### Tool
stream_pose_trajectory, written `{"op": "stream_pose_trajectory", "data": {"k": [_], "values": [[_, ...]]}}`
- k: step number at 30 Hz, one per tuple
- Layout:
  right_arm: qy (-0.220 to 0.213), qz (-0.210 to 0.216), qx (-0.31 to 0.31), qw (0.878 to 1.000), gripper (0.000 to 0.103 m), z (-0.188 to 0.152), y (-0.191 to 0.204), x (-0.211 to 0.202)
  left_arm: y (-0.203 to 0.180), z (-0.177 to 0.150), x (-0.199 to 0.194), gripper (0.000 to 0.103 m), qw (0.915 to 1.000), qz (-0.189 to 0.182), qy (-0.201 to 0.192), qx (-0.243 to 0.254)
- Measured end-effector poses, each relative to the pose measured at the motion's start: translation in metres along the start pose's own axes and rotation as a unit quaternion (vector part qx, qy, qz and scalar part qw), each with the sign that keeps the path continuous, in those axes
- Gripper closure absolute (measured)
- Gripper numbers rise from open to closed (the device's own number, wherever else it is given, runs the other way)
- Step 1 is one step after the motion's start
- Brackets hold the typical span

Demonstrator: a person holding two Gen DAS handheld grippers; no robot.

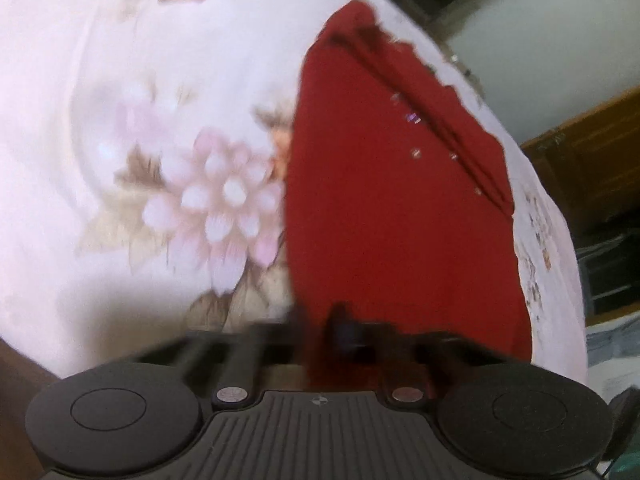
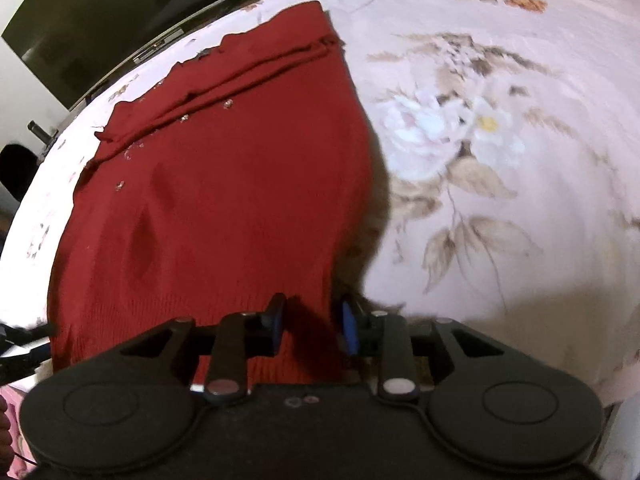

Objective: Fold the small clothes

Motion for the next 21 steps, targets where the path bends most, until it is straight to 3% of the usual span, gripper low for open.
{"op": "stream_pose_trajectory", "data": {"k": [3, 5, 11, 16, 21], "values": [[0.006, 0.007, 0.000, 1.000, 0.077, -0.006, 0.001, 0.003, -0.001, -0.002, 0.000, 0.100, 0.9999, -0.010, -0.003, -0.007], [0.019, 0.033, 0.008, 0.999, 0.097, -0.006, 0.002, 0.005, -0.014, 0.002, -0.009, 0.100, 0.9992, -0.036, -0.014, -0.001], [-0.014, 0.125, 0.023, 0.992, 0.098, 0.028, 0.017, -0.020, -0.056, 0.062, -0.032, 0.100, 0.9938, -0.093, -0.059, 0.013], [-0.049, 0.150, 0.025, 0.987, 0.098, 0.097, 0.024, -0.023, -0.077, 0.129, -0.019, 0.100, 0.9934, -0.061, -0.095, 0.020], [-0.061, 0.132, 0.022, 0.989, 0.098, 0.160, 0.022, 0.002, -0.082, 0.178, 0.015, 0.099, 0.9949, -0.008, -0.100, 0.008]]}}
Point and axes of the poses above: each gripper's, at about its wrist camera, not at the fingertips, and x roughly the way its jaws point, y to its left, z to its top, the point moved 7 cm from there along x, roughly the way its jaws point, and after that the axes turned 15 degrees about y, right-handed, at the moved point
